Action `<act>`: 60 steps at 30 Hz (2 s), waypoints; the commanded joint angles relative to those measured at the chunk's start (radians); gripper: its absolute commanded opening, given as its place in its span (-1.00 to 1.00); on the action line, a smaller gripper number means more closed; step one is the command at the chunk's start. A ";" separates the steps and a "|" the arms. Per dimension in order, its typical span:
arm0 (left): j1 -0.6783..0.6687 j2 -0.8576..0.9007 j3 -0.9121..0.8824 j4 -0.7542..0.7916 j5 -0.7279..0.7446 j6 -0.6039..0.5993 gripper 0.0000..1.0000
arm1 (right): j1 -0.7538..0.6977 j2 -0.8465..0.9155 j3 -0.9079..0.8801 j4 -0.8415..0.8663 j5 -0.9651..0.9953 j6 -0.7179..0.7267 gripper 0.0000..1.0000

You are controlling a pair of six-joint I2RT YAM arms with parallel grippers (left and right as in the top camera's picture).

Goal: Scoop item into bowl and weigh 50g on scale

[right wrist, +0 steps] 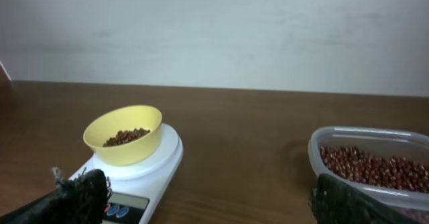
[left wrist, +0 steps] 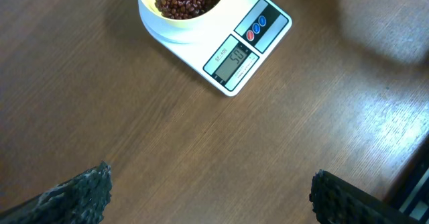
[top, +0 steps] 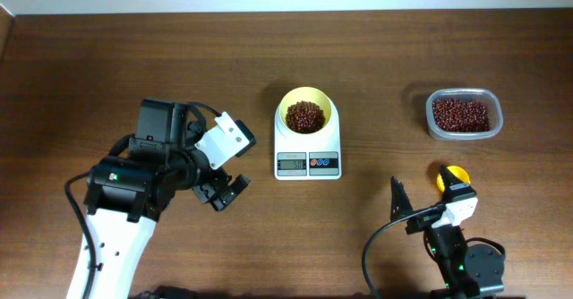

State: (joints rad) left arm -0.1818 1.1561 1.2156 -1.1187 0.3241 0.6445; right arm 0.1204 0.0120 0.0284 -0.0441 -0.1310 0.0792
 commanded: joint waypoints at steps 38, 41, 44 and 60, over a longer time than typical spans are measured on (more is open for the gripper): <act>0.008 0.002 0.012 -0.001 0.000 0.015 0.97 | -0.002 -0.003 -0.023 -0.026 0.031 0.004 0.97; 0.008 0.002 0.012 -0.001 0.000 0.015 0.97 | -0.002 -0.003 -0.023 -0.026 0.031 0.004 0.97; 0.008 0.002 0.012 -0.001 0.000 0.015 0.97 | -0.002 -0.003 -0.023 -0.026 0.031 0.004 0.98; 0.193 -0.599 -0.755 0.840 0.257 -0.067 0.97 | -0.002 -0.003 -0.023 -0.026 0.031 0.004 0.98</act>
State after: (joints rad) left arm -0.0559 0.7219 0.6399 -0.3939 0.4736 0.6510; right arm 0.1204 0.0139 0.0135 -0.0662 -0.1085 0.0788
